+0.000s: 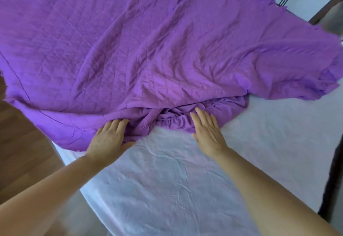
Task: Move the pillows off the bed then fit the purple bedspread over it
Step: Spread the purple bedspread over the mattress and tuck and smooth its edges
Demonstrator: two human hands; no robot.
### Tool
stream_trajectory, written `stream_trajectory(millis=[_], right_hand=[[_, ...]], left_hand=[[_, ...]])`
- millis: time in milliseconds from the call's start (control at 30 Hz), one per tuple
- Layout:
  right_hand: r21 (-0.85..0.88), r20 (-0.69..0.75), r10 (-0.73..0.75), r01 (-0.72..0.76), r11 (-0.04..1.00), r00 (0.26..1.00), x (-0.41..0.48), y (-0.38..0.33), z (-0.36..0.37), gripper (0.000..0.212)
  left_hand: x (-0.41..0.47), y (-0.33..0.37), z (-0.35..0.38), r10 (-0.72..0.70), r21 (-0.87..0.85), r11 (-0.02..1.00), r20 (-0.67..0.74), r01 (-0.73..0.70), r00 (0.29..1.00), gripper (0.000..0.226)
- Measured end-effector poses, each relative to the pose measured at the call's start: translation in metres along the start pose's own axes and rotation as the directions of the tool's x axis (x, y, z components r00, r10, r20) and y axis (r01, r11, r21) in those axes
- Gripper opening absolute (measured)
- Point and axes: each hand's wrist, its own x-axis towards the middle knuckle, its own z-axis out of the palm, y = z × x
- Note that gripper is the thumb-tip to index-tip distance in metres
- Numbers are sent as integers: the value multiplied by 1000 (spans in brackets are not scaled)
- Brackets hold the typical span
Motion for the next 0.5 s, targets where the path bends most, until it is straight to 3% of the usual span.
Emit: stream_trajectory(millis=[67,133,200,300,400,500], right_hand=[[-30,128,38,-34,999,991,14,-2,3,76],[-88,192,47,-31,996,980,19,-3,6,66],[-105,177,6,12,994,984,12,-4,7,46],[-117,58,-48,55,992,997,-4,2,8,23],[-111,24,-127,129,985,992,-12,2,3,25],[76,44,-202,199,977,978,-34,2,4,30]], left_hand=[[12,16,4,-24,54,998,15,24,1000,71],[20,27,13,-17,113,994,13,16,1000,58],[23,33,18,6,130,992,-37,-1,999,34],[21,37,15,50,32,998,-137,-46,989,22],[7,32,10,108,-144,979,-233,-144,966,10],[-14,22,-1,132,-201,964,-200,-172,971,11]])
